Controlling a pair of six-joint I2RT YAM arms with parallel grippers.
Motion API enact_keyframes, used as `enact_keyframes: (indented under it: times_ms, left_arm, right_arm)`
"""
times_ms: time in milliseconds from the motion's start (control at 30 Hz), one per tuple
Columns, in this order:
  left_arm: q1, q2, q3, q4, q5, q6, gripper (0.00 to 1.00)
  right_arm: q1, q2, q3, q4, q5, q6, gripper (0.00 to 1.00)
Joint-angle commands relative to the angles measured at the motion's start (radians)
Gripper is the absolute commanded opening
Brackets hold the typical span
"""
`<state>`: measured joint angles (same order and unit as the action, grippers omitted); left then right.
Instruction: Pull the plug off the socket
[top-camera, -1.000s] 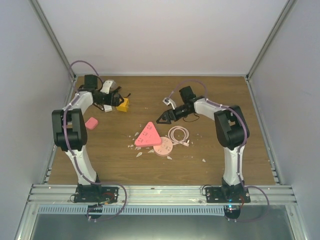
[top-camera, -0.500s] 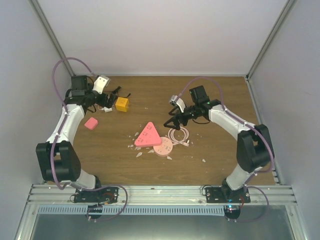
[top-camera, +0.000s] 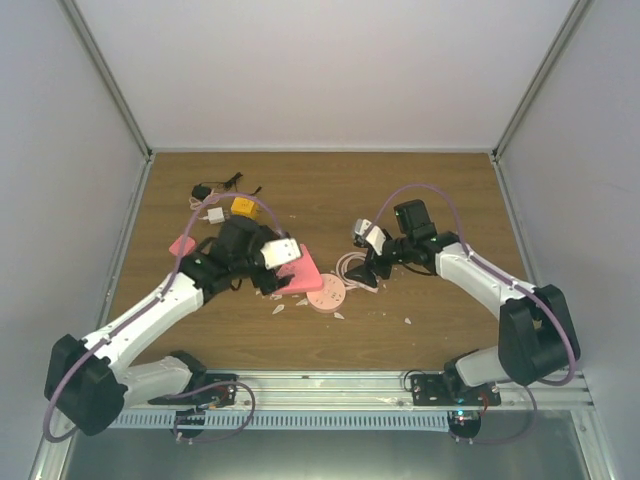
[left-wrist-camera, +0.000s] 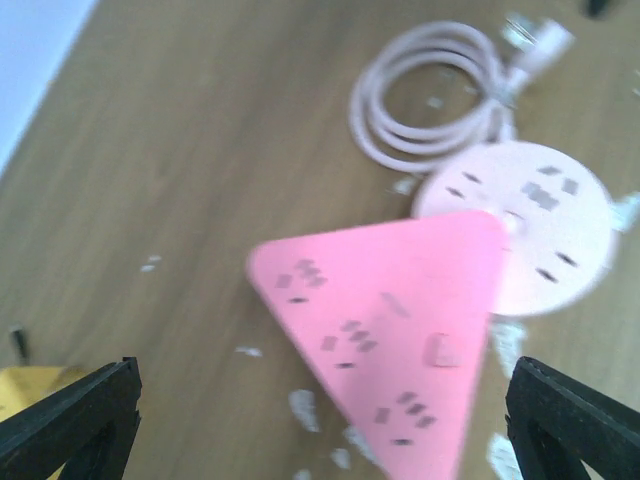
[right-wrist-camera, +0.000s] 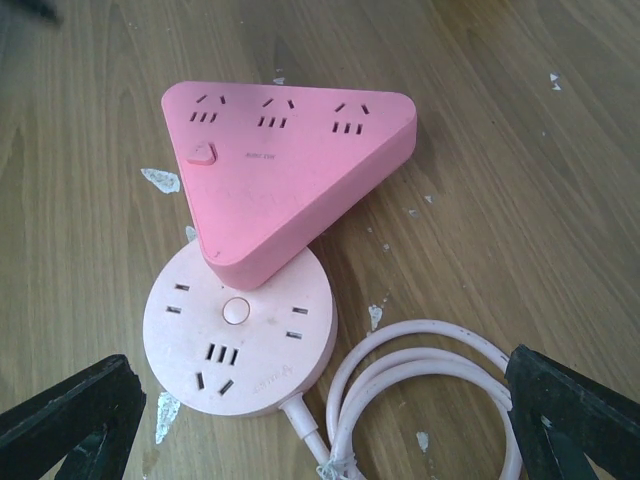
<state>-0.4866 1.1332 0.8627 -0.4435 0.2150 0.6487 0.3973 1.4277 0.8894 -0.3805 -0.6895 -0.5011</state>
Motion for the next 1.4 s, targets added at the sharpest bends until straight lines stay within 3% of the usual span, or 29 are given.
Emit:
enact_keyframes:
  times_ms: [0, 200, 1033, 1367]
  left_arm:
    - [-0.147, -0.053, -0.074, -0.018, -0.098, 0.022, 0.99]
    - [-0.313, -0.048, -0.174, -0.013, -0.145, -0.01, 0.9]
    - [-0.313, 0.128, -0.434, 0.602, -0.436, 0.077, 0.67]
    - [-0.313, 0.198, -0.433, 0.653, -0.42, 0.056, 0.51]
  right_arm:
    - [-0.002, -0.044, -0.02, 0.033, 0.009, -0.034, 1.0]
    - [-0.002, -0.061, -0.049, 0.033, 0.005, -0.039, 1.0]
    - [0.109, -0.069, -0.13, 0.074, 0.055, -0.119, 0.95]
    - [0.129, -0.157, -0.253, 0.165, 0.134, -0.213, 0.95]
